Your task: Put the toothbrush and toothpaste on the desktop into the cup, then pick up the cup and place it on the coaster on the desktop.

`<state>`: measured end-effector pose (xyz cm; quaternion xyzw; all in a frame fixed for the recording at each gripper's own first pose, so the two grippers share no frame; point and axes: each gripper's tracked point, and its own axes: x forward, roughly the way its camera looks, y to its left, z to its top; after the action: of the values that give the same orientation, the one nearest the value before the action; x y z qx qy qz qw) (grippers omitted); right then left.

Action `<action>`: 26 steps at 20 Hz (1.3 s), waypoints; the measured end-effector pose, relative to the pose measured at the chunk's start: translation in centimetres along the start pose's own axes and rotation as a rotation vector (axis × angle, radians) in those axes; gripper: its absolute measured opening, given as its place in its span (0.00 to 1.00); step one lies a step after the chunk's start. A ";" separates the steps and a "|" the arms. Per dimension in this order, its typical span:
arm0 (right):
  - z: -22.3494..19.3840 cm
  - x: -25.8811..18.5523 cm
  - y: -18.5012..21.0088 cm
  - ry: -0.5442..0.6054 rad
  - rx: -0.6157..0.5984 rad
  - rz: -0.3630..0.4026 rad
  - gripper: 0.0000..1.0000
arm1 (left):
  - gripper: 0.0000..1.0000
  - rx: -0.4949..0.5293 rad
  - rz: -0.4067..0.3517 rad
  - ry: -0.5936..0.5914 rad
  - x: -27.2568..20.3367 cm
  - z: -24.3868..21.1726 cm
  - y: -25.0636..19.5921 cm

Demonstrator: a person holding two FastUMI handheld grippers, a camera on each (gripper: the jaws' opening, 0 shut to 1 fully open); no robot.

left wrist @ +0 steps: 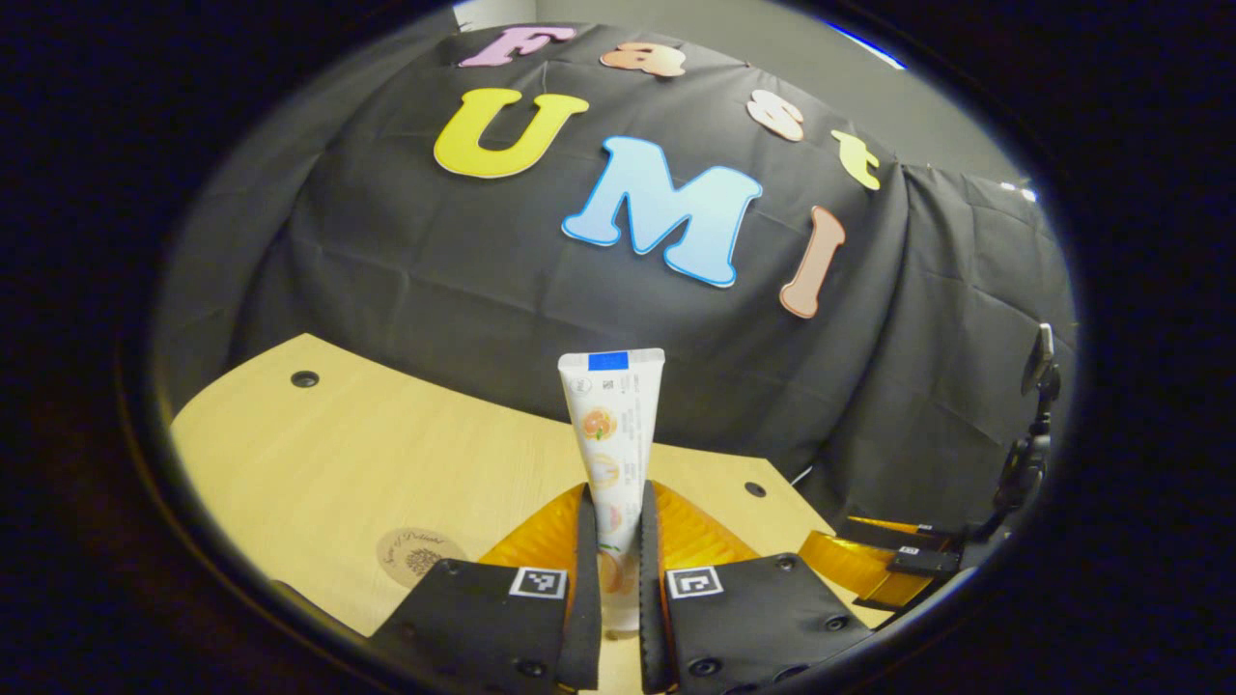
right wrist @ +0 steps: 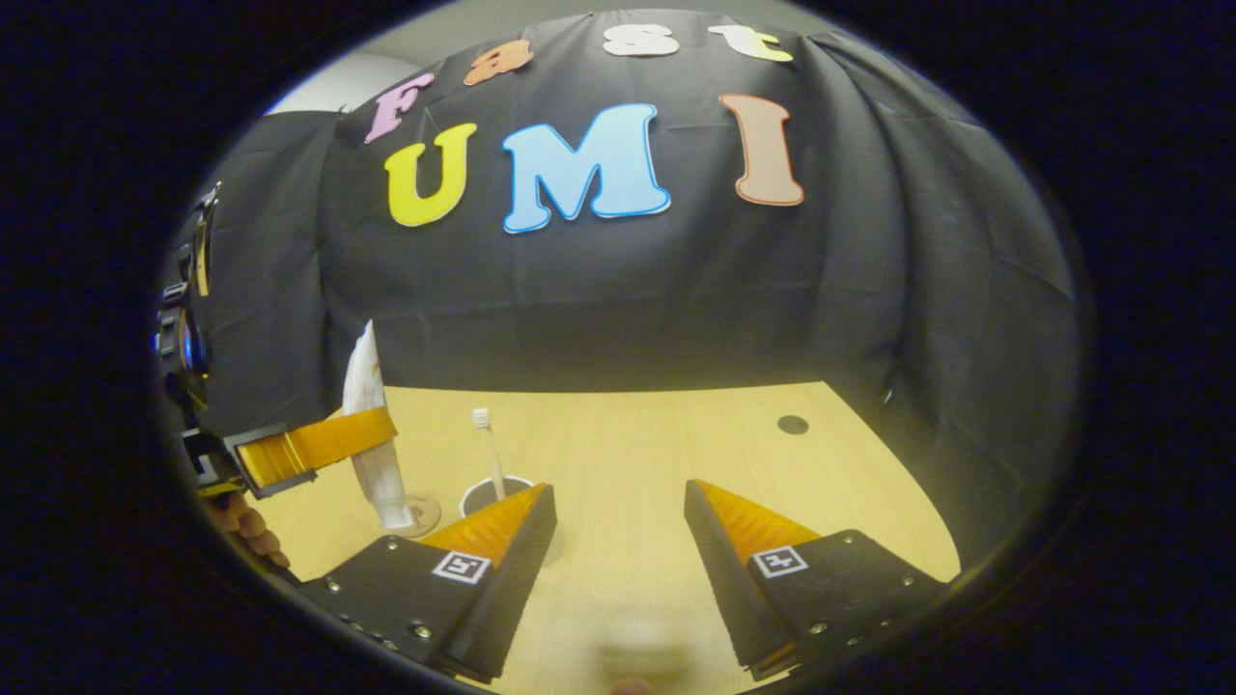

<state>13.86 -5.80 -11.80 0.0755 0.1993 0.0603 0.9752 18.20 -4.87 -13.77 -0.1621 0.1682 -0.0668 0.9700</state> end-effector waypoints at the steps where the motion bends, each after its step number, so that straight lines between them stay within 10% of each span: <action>1: -0.1 -0.5 -0.5 -0.001 0.010 -0.010 0.83 | 0.23 -0.005 -0.007 -0.017 0.5 0.2 -0.4; 18: -2.9 -3.8 -2.2 0.094 0.071 -0.001 0.83 | 0.22 0.100 -0.022 -0.109 7.1 -3.8 -2.4; 26: -3.5 -3.4 -1.1 0.121 0.065 0.029 0.83 | 0.39 0.110 -0.012 -0.035 7.5 -6.7 -1.6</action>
<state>9.49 -6.93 -13.91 0.1061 0.2584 0.0722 0.9575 22.80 -9.75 -21.48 -0.1109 0.1465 -0.0790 0.9798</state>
